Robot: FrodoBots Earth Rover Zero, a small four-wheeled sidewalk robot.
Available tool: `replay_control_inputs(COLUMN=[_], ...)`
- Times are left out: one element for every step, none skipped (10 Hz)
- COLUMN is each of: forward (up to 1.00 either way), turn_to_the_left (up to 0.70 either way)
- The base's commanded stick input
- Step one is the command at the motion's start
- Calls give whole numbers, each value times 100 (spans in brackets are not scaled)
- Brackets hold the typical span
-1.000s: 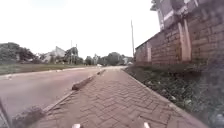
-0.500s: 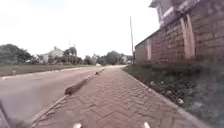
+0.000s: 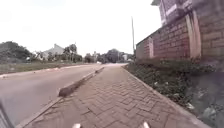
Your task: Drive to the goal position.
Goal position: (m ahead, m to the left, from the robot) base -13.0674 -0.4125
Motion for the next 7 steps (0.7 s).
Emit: replay_control_inputs(forward=[50, 50, 50, 50, 50, 50, 50], turn_to_the_left=[0, 0, 0, 0, 0, 0, 0])
